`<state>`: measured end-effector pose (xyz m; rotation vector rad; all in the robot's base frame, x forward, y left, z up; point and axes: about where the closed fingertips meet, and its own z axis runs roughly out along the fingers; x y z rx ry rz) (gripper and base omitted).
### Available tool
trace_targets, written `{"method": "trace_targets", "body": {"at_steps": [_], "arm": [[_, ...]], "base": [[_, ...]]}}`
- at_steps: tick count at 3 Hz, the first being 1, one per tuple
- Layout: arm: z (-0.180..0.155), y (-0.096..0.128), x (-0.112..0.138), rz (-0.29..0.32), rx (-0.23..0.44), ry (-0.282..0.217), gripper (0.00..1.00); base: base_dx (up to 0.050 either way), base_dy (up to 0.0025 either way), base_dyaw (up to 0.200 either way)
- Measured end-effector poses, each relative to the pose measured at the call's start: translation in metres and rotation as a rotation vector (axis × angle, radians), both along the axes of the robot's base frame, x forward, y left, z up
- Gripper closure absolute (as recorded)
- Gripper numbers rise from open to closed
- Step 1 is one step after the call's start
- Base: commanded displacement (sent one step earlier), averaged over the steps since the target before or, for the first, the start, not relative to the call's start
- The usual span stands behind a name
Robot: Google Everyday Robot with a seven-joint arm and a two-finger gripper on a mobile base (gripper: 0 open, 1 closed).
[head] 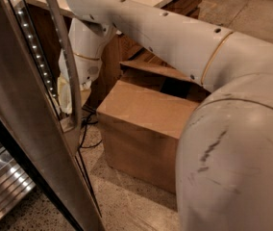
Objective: Close right fridge door
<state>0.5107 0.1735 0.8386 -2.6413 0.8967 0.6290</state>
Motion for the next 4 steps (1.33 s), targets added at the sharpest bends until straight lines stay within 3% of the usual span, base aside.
{"method": "trace_targets", "body": {"at_steps": [1,4], "arm": [[-0.015,0.001,-0.022,0.005,-0.001,0.01,1.0],[-0.021,-0.002,-0.035,0.006,0.014,0.017,1.0]], "base": [[0.0,0.0,0.0],[0.0,0.0,0.0]]}}
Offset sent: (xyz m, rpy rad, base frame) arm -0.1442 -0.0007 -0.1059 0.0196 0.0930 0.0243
